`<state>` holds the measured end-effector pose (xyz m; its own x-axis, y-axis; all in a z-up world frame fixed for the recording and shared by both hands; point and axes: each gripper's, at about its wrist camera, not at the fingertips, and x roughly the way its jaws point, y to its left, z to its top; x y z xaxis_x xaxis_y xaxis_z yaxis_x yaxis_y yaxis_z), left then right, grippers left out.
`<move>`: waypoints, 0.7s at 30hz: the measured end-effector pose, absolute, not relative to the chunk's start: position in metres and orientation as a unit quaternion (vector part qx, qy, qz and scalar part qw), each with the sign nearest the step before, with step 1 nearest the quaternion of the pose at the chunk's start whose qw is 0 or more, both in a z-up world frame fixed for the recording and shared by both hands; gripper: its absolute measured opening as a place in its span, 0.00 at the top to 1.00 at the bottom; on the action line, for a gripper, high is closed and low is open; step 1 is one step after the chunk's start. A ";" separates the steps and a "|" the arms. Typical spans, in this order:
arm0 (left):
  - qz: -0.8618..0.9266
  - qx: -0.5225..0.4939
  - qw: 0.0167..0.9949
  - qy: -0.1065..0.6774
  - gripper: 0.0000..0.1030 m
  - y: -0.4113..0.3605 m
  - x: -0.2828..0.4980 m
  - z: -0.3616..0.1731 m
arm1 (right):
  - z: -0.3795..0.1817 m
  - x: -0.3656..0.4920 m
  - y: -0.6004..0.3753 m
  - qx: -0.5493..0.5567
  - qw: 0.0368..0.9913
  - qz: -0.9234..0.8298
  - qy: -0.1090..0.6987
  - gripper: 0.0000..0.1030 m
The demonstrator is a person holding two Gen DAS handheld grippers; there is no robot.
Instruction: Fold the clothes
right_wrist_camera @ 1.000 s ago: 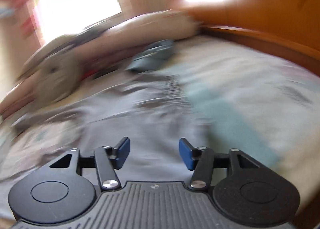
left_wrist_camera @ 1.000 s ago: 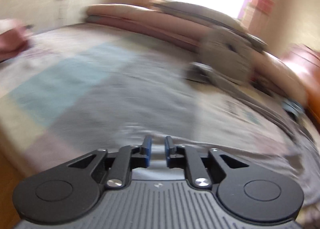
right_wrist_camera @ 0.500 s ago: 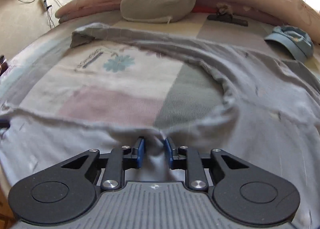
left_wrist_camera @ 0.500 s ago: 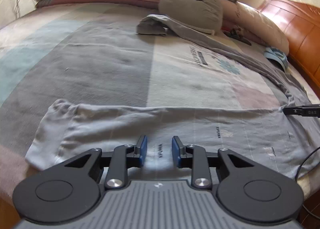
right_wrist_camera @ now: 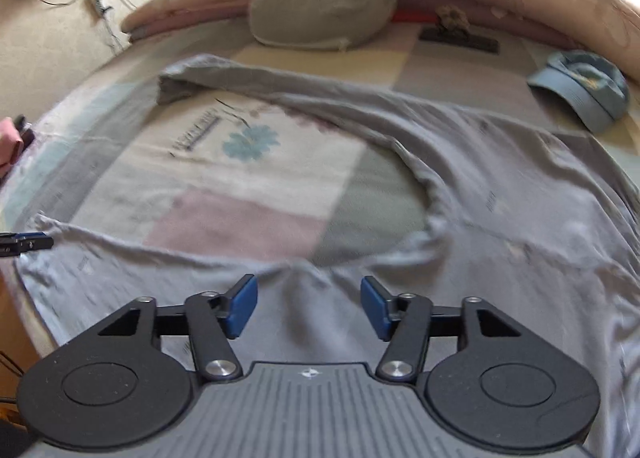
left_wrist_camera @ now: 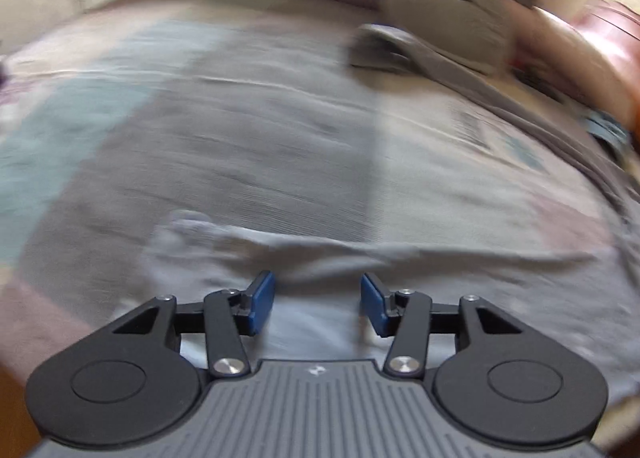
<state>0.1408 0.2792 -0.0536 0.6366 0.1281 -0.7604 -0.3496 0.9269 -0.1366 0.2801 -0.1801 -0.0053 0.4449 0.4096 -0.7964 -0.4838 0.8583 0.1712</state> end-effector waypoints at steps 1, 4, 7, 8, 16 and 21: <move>0.139 -0.161 0.892 0.399 0.56 0.289 0.140 -0.052 | -0.009 0.280 -0.184 -0.041 0.846 0.253 0.467 0.36; 0.164 -0.209 0.885 0.382 0.55 0.304 0.139 -0.043 | -0.018 0.278 -0.195 -0.051 0.848 0.219 0.481 0.35; 0.125 -0.170 0.899 0.385 0.49 0.291 0.143 -0.033 | -0.023 0.274 -0.207 -0.040 0.848 0.196 0.490 0.35; 0.107 -0.159 0.903 0.385 0.42 0.285 0.143 -0.033 | -0.023 0.272 -0.211 -0.037 0.850 0.189 0.490 0.33; 0.134 -0.102 0.892 0.420 0.40 0.253 0.145 -0.041 | -0.024 0.251 -0.257 -0.003 0.876 0.114 0.468 0.30; 0.077 -0.098 0.902 0.414 0.35 0.211 0.162 -0.031 | -0.029 0.250 -0.306 0.030 0.886 0.071 0.457 0.28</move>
